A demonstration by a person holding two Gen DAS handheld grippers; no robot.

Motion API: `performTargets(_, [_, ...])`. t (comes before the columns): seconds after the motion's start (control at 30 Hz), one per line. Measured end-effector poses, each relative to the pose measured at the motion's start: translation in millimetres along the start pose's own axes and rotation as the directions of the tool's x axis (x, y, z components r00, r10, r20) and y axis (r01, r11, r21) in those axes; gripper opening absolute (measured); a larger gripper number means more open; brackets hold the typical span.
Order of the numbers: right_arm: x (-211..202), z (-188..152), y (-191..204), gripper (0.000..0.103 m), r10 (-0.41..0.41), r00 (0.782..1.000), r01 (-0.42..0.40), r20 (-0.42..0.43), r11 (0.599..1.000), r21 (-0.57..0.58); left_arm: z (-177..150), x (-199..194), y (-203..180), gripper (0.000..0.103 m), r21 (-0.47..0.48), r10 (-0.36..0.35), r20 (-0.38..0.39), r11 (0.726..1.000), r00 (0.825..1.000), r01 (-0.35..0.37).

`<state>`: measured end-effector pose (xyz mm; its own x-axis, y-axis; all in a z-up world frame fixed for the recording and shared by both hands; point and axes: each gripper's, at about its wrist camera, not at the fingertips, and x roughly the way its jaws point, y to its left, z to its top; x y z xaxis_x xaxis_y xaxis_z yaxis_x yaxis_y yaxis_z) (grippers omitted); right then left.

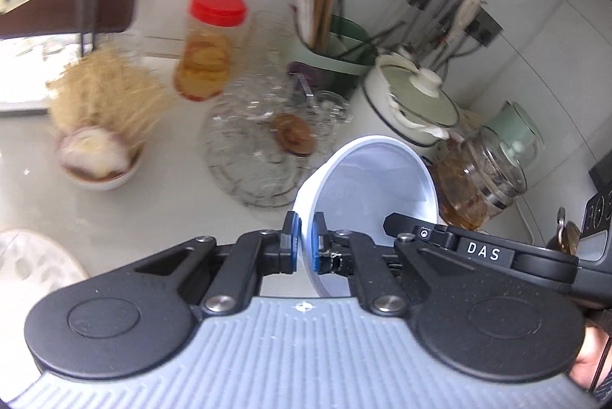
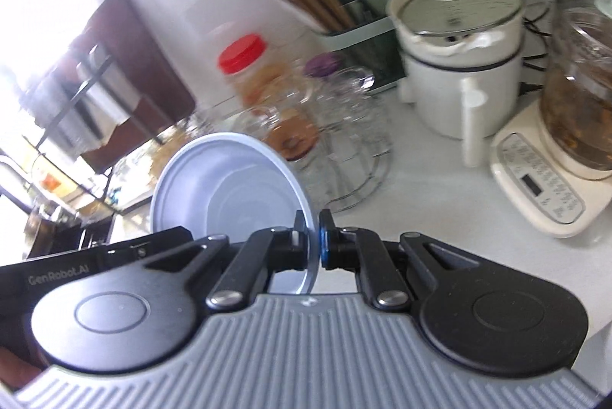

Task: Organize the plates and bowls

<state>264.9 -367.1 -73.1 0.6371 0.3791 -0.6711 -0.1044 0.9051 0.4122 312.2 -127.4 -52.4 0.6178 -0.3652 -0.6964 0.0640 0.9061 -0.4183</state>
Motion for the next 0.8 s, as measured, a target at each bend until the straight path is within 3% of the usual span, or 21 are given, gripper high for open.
performTargets(0.4, [30.4,-34.2,54.0,0.009,0.079,0.991,-0.09,-0.104,0.991,-0.1,-43.1,-46.8,59.7,0.008,-0.142,0.117,0.032,0.984,0.993,-0.111])
performTargets(0.8, [57.4,-70.5,71.1,0.009,0.009,0.981,-0.033,-0.194,0.992,-0.122,-72.8,-28.3,101.7,0.008,-0.222,0.118,-0.067,0.966,0.991,-0.13])
